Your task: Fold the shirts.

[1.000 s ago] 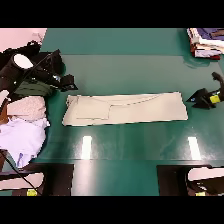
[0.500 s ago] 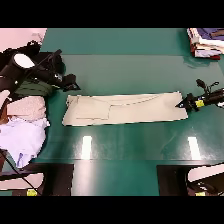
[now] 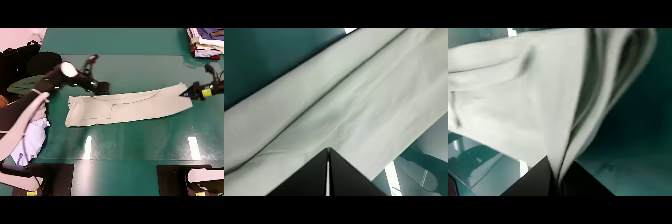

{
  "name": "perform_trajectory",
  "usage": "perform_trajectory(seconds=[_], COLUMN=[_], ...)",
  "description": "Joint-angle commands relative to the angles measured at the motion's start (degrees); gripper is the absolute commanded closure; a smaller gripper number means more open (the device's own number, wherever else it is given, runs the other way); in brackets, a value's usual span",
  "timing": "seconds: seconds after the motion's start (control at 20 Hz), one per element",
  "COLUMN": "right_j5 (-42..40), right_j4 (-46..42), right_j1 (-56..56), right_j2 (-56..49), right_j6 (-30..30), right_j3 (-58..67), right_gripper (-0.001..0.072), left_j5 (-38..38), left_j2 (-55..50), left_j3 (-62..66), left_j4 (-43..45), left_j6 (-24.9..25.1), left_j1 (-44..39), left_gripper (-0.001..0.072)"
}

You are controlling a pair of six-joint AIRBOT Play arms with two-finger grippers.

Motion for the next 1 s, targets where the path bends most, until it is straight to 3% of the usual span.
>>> perform_trajectory(seconds=[0.0,0.2,0.45,0.95], right_j5=[4.0,4.3,4.2,-1.4], right_j4=[0.7,0.7,0.7,8.0], right_j1=[5.4,14.0,22.8,32.8], right_j2=[4.0,5.6,5.6,5.6], right_j6=[6.6,11.6,13.7,11.8], right_j3=[8.4,17.8,24.8,25.7], right_gripper=[0.0698,0.0698,0.0698,0.0697], left_j5=[0.4,0.8,1.4,-0.5], left_j2=[-8.4,-13.5,-14.8,-14.3], left_j3=[7.0,10.4,10.4,10.5], left_j4=[-0.6,-2.3,-3.3,-2.1], left_j6=[-0.7,-1.6,-2.8,-3.0], left_j1=[-6.5,-9.5,-9.8,-8.2], left_gripper=[0.0683,0.0684,0.0683,0.0683])
